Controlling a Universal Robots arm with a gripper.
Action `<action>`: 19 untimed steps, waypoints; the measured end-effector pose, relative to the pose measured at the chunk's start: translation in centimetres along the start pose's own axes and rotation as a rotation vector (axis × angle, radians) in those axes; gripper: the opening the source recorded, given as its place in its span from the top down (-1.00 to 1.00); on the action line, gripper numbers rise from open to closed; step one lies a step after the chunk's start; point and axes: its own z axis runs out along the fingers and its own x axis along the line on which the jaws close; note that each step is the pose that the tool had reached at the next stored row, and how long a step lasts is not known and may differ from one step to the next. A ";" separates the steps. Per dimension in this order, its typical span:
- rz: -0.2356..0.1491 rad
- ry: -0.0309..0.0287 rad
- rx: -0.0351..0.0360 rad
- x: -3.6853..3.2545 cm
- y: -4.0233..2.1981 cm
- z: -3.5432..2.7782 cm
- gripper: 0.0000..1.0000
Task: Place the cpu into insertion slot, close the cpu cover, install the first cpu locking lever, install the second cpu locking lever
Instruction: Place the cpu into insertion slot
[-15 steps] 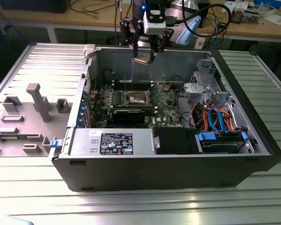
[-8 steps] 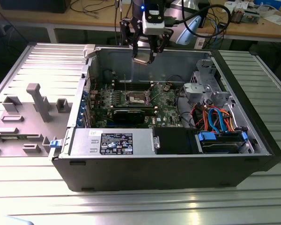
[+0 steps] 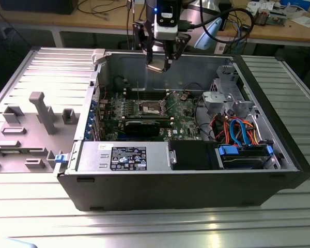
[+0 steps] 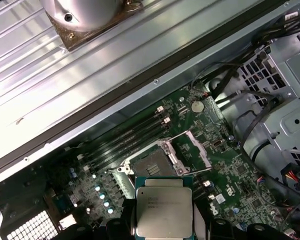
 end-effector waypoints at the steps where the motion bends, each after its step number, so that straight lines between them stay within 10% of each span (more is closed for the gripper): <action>1: 0.015 -0.0004 -0.0005 0.00 0.00 0.07 -0.09; 19: 0.033 -0.0008 -0.0007 0.00 0.00 0.12 -0.09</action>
